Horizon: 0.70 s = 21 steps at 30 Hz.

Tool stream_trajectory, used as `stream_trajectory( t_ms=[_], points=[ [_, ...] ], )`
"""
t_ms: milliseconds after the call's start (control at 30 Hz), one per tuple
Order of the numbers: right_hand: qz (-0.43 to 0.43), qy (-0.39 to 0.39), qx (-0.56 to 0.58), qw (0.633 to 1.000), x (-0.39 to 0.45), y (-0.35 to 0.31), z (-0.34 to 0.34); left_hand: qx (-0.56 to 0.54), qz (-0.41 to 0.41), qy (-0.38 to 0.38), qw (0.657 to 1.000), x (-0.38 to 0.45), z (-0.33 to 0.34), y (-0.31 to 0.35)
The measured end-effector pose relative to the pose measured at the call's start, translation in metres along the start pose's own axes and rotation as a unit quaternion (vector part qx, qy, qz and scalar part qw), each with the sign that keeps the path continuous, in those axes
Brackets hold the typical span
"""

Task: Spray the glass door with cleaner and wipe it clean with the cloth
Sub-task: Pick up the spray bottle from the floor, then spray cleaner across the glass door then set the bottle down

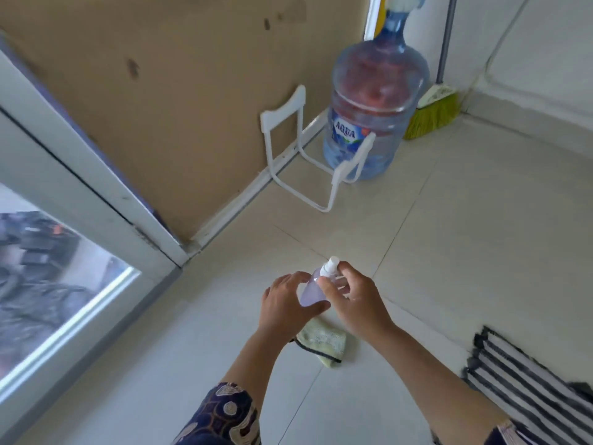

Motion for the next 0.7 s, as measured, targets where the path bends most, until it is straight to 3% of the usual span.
stream_trajectory(
  t_ms=[167,400,700],
  points=[
    [-0.041,-0.008,0.029,0.999,0.008,-0.161,-0.063,-0.046,0.008,0.06,0.997,-0.05,-0.145,0.089],
    [-0.12,0.036,0.141,0.982,0.008,-0.358,-0.138,-0.023,0.065,0.236,0.969,-0.12,-0.334,0.202],
    [-0.302,0.06,0.257,0.916,-0.015,-0.56,-0.185,0.039,0.132,0.432,0.891,-0.22,-0.514,0.285]
  ],
)
Point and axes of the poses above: each hand's wrist, its own x-axis towards the middle knuckle, its own z-axis out of the palm, y = z × x, the point moved 7 cm from there along x, towards the middle knuckle, and after that the axes turned 7 degrees about -z, right-handed, at the moved point
